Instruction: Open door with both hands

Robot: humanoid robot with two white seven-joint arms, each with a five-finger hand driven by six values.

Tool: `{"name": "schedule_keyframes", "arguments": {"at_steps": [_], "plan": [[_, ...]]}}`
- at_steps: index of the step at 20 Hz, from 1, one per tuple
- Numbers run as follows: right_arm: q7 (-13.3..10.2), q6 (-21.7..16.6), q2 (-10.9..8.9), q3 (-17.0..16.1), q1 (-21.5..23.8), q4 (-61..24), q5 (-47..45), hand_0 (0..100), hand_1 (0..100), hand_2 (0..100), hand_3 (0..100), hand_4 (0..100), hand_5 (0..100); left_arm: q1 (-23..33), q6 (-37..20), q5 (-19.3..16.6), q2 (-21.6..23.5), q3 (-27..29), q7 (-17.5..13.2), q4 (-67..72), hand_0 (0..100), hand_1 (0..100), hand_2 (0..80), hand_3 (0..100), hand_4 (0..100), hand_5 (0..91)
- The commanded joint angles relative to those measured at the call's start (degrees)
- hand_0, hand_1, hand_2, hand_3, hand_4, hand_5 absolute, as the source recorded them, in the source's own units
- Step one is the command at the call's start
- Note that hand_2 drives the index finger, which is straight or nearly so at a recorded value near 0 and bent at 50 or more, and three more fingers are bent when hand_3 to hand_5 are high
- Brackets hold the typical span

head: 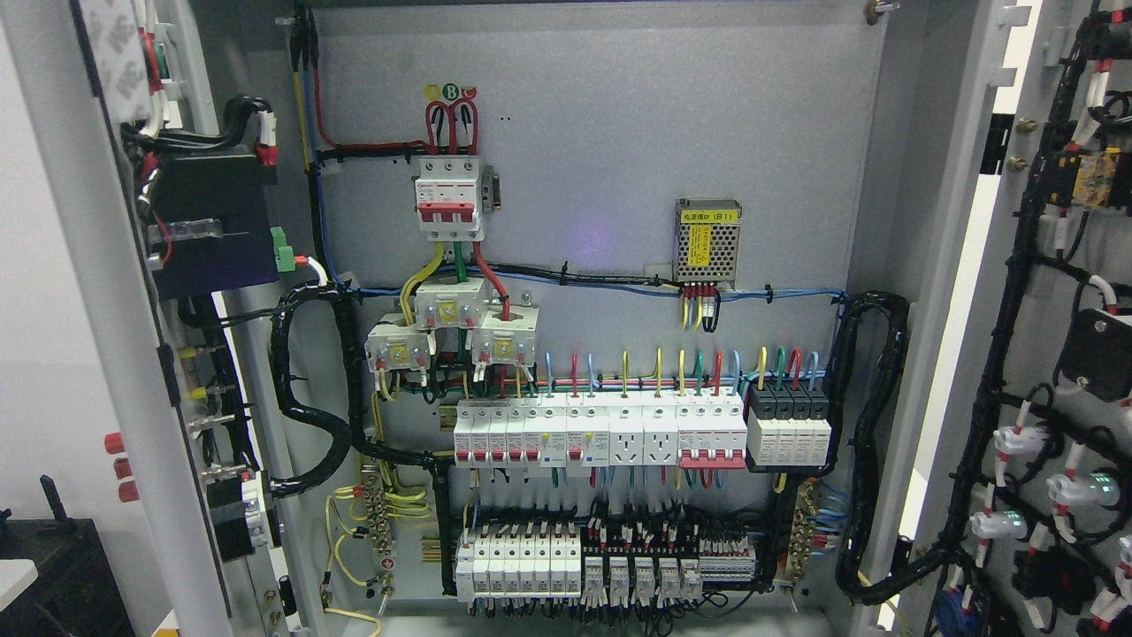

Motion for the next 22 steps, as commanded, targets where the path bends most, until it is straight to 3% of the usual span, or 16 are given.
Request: {"name": "schedule_keyframes", "arguments": {"at_steps": [1,22], "plan": [[-0.13,0.02,1.98,0.98,-0.23,0.95,1.38,0,0,0,0,0,0,0.00,0.04,-0.02,-0.01,1.84,-0.02,0.09,0,0,0.0,0,3,0.0],[-0.13,1.69,5.50,3.18,-1.55,1.92,4.62,0,0,0,0,0,0,0.00,0.04,-0.02,-0.01,1.76,-0.02,-0.09,0,0,0.0,0,3,0.0]]}}
